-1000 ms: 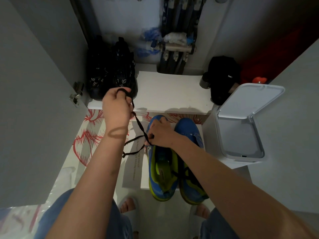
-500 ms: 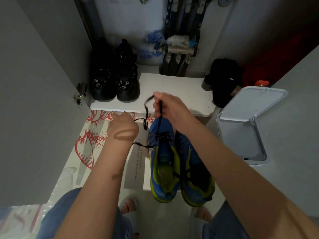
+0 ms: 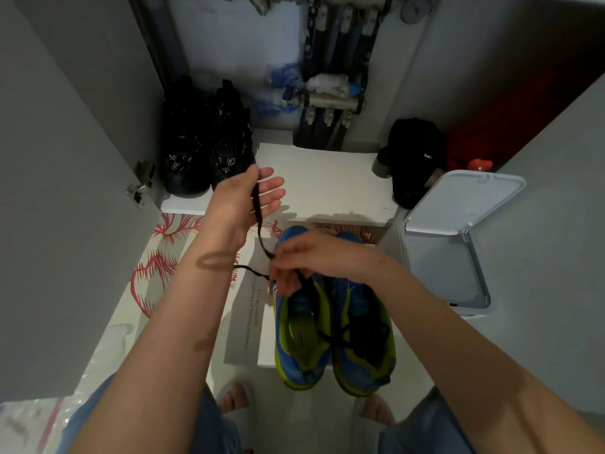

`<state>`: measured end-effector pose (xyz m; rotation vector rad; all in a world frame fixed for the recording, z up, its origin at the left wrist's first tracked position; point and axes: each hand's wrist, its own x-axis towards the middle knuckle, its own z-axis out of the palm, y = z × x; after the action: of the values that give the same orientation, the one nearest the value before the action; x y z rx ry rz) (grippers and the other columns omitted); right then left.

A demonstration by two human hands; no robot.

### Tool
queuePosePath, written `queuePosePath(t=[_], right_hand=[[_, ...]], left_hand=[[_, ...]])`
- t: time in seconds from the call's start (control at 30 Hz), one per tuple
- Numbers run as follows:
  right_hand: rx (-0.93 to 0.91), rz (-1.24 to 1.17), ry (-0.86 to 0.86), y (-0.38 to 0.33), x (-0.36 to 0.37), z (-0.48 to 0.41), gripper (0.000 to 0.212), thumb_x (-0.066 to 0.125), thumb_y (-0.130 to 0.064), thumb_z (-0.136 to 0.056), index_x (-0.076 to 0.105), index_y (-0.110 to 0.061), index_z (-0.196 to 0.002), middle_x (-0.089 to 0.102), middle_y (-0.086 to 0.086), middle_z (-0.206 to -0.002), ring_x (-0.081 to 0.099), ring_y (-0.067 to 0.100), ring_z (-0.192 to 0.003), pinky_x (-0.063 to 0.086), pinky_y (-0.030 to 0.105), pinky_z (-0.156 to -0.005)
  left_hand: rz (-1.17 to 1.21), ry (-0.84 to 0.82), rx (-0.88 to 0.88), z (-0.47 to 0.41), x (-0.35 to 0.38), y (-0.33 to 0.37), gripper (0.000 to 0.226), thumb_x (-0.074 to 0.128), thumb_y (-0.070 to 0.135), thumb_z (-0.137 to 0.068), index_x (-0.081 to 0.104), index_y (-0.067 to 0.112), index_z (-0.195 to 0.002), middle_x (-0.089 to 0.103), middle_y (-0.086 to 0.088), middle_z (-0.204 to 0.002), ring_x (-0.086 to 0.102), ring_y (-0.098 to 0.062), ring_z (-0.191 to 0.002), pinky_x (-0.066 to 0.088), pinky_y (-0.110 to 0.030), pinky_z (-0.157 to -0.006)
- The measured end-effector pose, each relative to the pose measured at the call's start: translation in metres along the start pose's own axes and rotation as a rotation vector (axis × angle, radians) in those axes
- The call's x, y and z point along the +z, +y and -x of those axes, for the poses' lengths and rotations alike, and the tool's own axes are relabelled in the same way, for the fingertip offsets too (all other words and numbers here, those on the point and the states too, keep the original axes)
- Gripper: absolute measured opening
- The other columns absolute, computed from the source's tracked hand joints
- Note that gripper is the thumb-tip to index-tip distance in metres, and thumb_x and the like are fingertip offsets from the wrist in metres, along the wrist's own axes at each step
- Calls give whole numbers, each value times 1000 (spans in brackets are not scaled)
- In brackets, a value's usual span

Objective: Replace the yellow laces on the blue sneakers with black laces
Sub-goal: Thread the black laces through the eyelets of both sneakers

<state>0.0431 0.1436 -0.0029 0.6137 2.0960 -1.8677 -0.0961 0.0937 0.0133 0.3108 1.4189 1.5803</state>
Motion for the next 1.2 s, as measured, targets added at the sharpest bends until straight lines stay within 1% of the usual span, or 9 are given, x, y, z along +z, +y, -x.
queuePosePath(t=[0.13,0.23,0.33,0.4,0.57,0.7,0.8,0.9,1.2], right_hand=[[101,255,-160,14,4,4,24,50,-23,-97,68,-8,-100,70,10,-99,62,12,-84,48,23,-82],[114,313,-32,16,-5,5,31,53,-31,-95,63,-15,-120,65,2,-118,60,11,-104,48,24,-91],[145,47,341,18,-22,9,25,53,-23,-95,63,-6,-111,68,7,-100,65,13,-79,54,22,-67],[232,168,489,23,-26,12,22,54,-24,-94,63,-4,-97,67,12,-88,63,19,-67,52,25,-54],[378,586,332,45,1,2,38,65,-27,-86,43,-15,-57,47,2,-58,56,24,-64,41,28,-50],[421,456,427,54,-5,-5,33,55,-4,-86,44,-9,-55,46,7,-54,65,41,-82,41,29,-50],[463,299,436,62,-14,-5,19,50,3,-85,65,9,-75,64,27,-76,66,43,-78,56,44,-68],[497,171,441,68,-18,-5,24,55,6,-81,65,17,-100,65,33,-99,67,43,-80,56,51,-78],[481,102,446,67,-21,-4,25,62,4,-82,64,15,-105,63,30,-109,62,27,-64,58,41,-75]], left_hand=[[-77,7,34,-4,-4,-4,27,37,15,-101,60,12,-90,55,9,-59,37,0,-43,26,-10,-38],[-272,-45,12,0,-1,-9,23,42,14,-100,64,8,-99,61,11,-57,38,1,-39,27,-9,-38],[-664,-113,71,5,1,-16,22,46,17,-97,68,13,-92,65,13,-60,45,5,-38,33,-6,-40],[-832,-168,57,6,3,-26,20,51,16,-95,70,13,-88,65,12,-63,48,8,-38,33,-3,-39],[-1152,-213,17,3,1,-57,13,66,12,-84,76,5,-89,65,-1,-67,52,2,-43,38,-6,-45],[-1265,-182,-31,2,-1,-80,12,67,16,-83,76,10,-87,73,-6,-85,61,-14,-70,48,-23,-66],[-1261,-141,-10,3,2,-92,11,64,17,-85,75,14,-86,73,-4,-88,65,-17,-81,48,-26,-70],[-1296,-130,12,5,8,-100,13,62,15,-85,75,16,-86,72,-5,-90,65,-22,-86,49,-30,-75],[-1331,-87,97,10,15,-112,16,58,17,-88,74,17,-87,70,-6,-91,63,-23,-87,48,-33,-75]])
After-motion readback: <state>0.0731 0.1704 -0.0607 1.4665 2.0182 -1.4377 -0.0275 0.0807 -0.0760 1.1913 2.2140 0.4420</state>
